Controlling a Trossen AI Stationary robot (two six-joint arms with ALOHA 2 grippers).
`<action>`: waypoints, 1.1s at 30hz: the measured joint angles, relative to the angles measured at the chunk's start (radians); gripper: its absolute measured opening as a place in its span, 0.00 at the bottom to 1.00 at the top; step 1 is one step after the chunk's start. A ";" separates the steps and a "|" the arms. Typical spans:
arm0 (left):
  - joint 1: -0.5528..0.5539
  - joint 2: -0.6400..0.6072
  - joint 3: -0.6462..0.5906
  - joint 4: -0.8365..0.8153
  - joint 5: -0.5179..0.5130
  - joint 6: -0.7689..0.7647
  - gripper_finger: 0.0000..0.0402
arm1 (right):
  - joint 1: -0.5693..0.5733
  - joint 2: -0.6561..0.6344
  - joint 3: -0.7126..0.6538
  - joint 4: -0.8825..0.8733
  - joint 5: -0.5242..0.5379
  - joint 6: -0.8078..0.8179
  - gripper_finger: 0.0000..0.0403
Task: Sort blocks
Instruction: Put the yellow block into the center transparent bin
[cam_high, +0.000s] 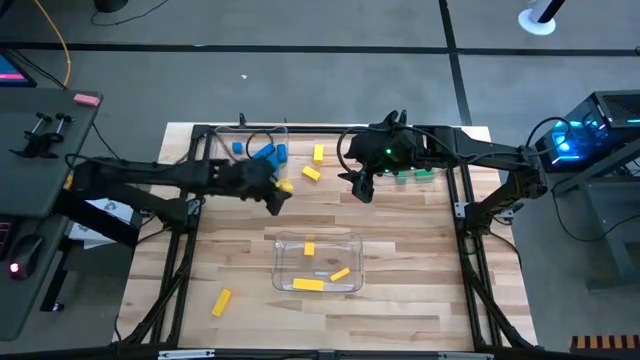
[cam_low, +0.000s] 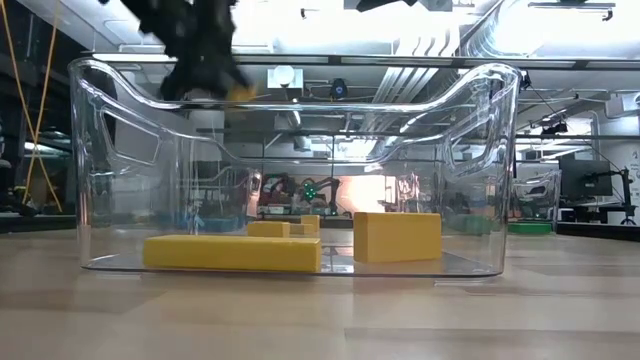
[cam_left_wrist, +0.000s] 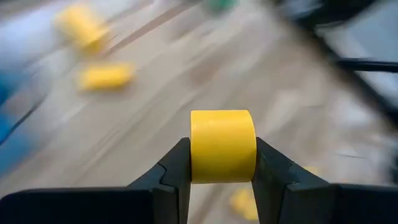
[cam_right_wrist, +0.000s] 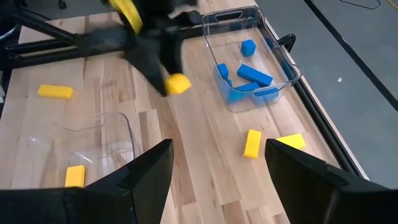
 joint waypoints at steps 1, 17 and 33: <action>-0.011 -0.019 0.002 0.038 0.032 0.040 0.24 | 0.000 0.000 0.000 0.000 0.000 0.006 0.62; -0.313 0.168 0.000 0.092 0.270 0.273 0.37 | -0.006 0.000 0.000 0.000 0.000 0.014 0.62; -0.406 0.129 0.187 -0.311 0.311 0.086 0.55 | -0.011 0.002 0.000 0.001 0.000 -0.005 0.62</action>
